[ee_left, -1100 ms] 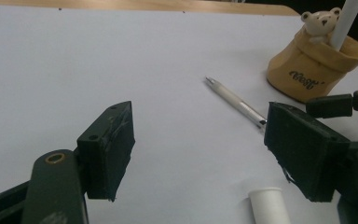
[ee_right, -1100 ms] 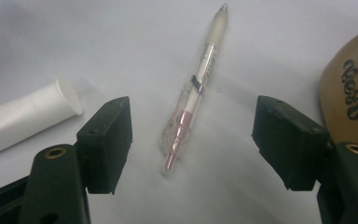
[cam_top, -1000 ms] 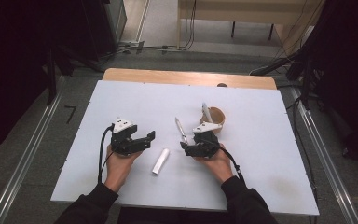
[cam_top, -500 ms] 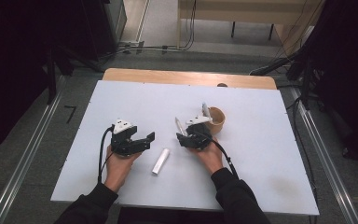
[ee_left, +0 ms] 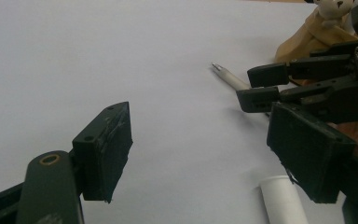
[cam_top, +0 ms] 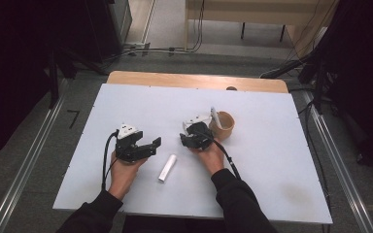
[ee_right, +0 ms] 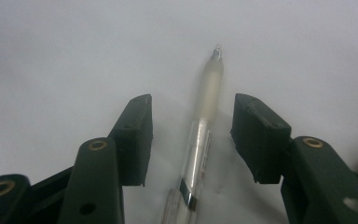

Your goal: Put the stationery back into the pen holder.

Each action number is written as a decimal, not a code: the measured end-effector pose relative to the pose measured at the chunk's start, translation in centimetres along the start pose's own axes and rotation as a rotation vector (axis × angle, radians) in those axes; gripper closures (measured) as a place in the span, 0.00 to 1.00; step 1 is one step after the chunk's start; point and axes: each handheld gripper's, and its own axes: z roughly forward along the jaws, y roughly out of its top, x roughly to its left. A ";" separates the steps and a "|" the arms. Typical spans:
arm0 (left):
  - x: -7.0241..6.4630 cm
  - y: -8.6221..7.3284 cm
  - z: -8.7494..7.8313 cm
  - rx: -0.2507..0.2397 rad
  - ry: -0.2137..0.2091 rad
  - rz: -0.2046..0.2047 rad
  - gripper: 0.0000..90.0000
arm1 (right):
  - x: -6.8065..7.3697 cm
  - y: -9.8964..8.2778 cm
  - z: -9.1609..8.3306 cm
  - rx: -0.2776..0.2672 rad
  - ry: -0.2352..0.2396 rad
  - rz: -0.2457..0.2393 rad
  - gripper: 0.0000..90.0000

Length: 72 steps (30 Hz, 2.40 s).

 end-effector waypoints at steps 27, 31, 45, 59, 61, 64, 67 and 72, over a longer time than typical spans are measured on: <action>-0.1 -0.1 0.1 0.004 -0.011 -0.001 0.26 | 0.2 0.8 1.5 -0.026 -0.061 0.008 0.75; -0.1 -0.1 0.1 0.006 -0.012 0.000 0.26 | 0.4 0.9 1.5 -0.025 -0.065 0.016 0.79; -0.1 -0.1 0.2 0.011 -0.015 -0.001 0.27 | 0.1 1.1 1.5 -0.016 -0.062 0.040 0.87; -0.4 -0.2 0.2 0.021 -0.042 -0.004 0.27 | -0.1 1.2 0.4 -0.024 -0.047 0.033 0.88; -0.6 -0.3 0.3 0.027 -0.054 -0.001 0.28 | 0.0 1.2 -0.1 -0.039 -0.033 0.030 0.88; -1.0 -0.4 0.4 0.037 -0.077 -0.008 0.28 | 0.2 1.2 -0.7 -0.057 -0.014 0.028 0.88; -1.5 -0.5 0.6 0.046 -0.109 -0.019 0.29 | 0.2 1.1 -1.4 -0.080 0.003 0.033 0.88; -2.9 -0.6 1.1 0.070 -0.164 -0.019 0.31 | 0.1 0.8 -2.5 -0.113 0.034 0.056 0.88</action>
